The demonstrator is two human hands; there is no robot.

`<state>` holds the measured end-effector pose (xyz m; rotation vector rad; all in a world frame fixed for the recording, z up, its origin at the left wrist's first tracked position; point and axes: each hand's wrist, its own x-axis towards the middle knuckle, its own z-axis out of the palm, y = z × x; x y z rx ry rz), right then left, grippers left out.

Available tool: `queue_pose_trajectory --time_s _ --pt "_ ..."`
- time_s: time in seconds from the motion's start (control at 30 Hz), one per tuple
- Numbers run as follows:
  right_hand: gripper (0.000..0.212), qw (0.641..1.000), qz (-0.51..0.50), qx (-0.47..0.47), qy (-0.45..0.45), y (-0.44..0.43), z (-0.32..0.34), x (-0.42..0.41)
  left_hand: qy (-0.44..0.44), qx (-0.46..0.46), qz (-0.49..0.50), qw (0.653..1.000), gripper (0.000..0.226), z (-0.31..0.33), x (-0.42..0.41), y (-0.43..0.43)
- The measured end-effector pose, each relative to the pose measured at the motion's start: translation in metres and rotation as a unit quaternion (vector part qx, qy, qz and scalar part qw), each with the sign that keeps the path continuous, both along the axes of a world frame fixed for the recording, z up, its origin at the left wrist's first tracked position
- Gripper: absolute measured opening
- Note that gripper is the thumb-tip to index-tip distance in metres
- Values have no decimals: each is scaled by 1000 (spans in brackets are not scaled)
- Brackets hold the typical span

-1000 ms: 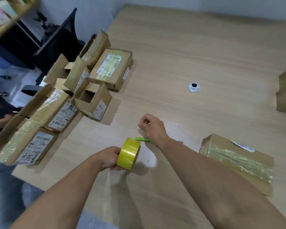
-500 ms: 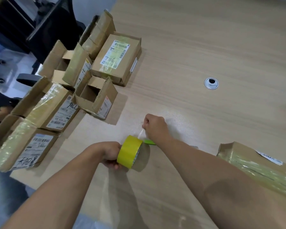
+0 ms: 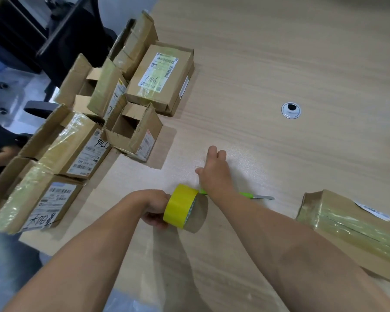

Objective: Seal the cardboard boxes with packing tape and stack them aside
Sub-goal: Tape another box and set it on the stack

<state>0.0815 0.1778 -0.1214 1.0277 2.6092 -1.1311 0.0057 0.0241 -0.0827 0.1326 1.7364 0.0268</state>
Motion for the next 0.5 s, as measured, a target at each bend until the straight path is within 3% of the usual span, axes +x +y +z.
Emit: queue_pose_trajectory --time_s 0.17,0.23,0.3,0.37,0.5 --pt "29 1000 3 -2 28 -3 9 10 59 7 -20 998 16 14 -11 -3" --pt "20 999 -7 -7 44 -5 16 18 148 27 -58 987 21 26 -25 -2" --pt "18 999 -13 -28 30 1 28 28 288 75 -85 951 25 38 -32 6" --pt "19 998 -24 -54 22 11 39 42 392 162 -53 904 26 52 -29 22" --pt "20 991 -83 -99 38 32 58 80 418 327 60 845 21 69 9 69"
